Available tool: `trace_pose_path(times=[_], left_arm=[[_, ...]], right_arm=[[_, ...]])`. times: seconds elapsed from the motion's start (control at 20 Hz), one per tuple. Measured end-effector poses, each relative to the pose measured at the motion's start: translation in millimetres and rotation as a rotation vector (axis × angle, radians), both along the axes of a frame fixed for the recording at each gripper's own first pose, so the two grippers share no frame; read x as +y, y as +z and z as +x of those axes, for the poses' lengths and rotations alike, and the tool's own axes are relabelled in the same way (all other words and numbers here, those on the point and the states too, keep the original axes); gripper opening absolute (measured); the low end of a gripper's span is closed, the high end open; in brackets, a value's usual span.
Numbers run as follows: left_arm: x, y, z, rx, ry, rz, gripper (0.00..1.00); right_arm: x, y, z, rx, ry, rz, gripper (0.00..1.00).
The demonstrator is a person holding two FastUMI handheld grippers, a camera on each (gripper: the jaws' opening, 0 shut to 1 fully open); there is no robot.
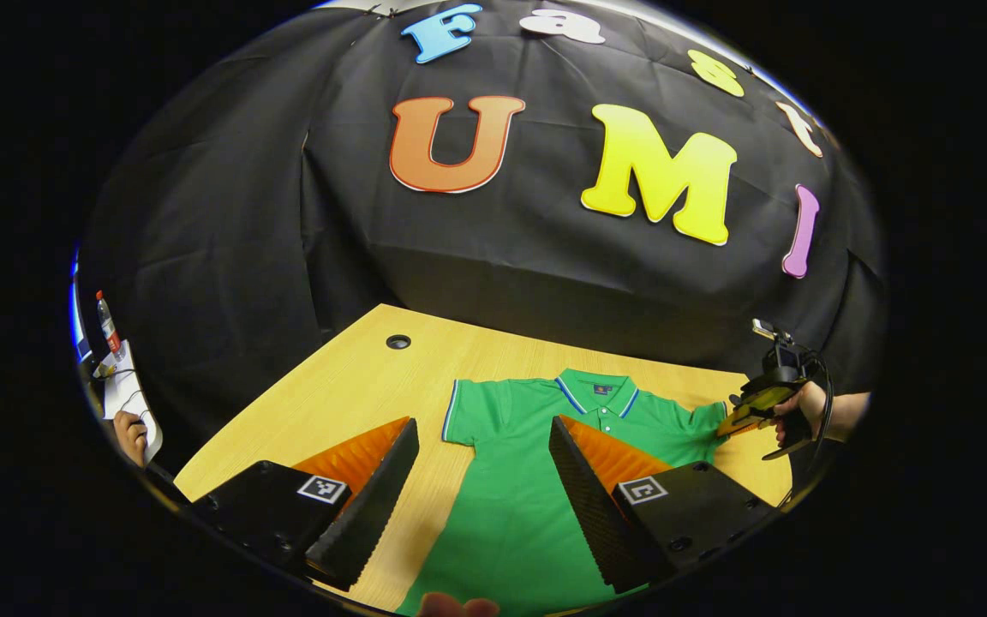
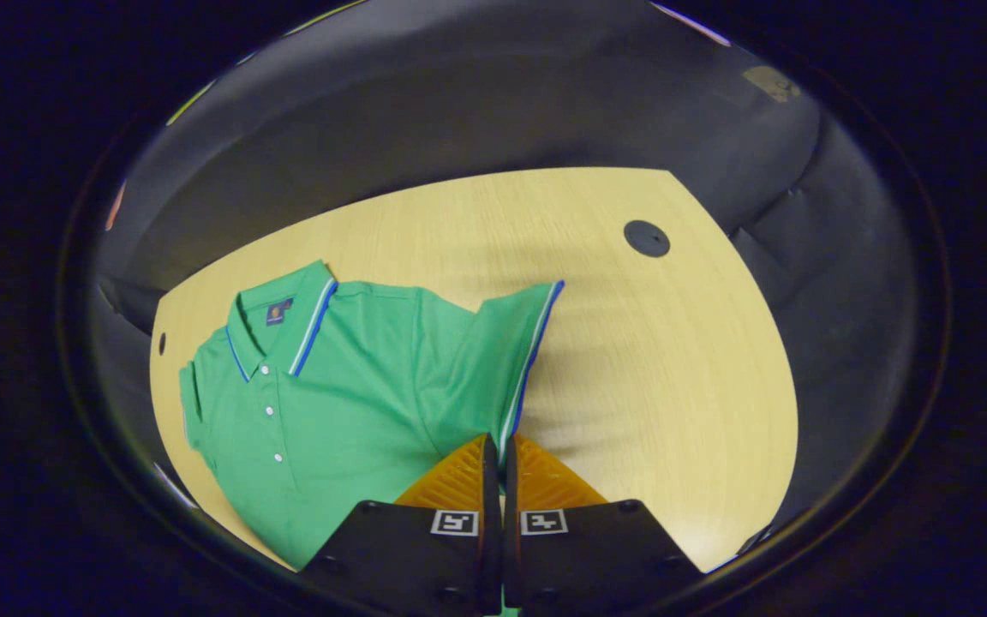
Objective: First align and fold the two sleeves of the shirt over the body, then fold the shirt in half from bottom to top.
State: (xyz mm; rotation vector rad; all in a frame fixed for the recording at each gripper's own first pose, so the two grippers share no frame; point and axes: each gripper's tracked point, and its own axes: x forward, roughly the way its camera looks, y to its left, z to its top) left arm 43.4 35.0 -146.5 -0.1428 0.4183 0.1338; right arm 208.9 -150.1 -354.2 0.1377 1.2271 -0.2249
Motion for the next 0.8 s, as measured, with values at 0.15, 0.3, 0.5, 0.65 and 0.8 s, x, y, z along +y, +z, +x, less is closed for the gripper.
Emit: trace_pose_path(times=[0.15, 0.3, 0.5, 0.65, 0.8], left_arm=[[5, -1, -7, 0.007, -0.001, -0.001, 0.99], [17, 0, -17, 0.009, 0.01, 0.005, 0.99], [41, 0, -36, 0.018, 0.041, 0.038, 0.99], [59, -3, -51, 0.032, 0.076, 0.039, 0.99], [67, -9, -59, 0.056, 0.094, 0.027, 0.99]], right_arm=[[30, 16, 9, -0.048, 0.066, -0.021, 0.03], [70, 18, 13, -0.059, 0.123, -0.012, 0.03], [116, 0, 12, -0.028, 0.155, 0.016, 0.03], [142, -12, 8, 0.0, 0.171, 0.033, 0.03], [162, -19, 3, 0.022, 0.21, 0.037, 0.07]])
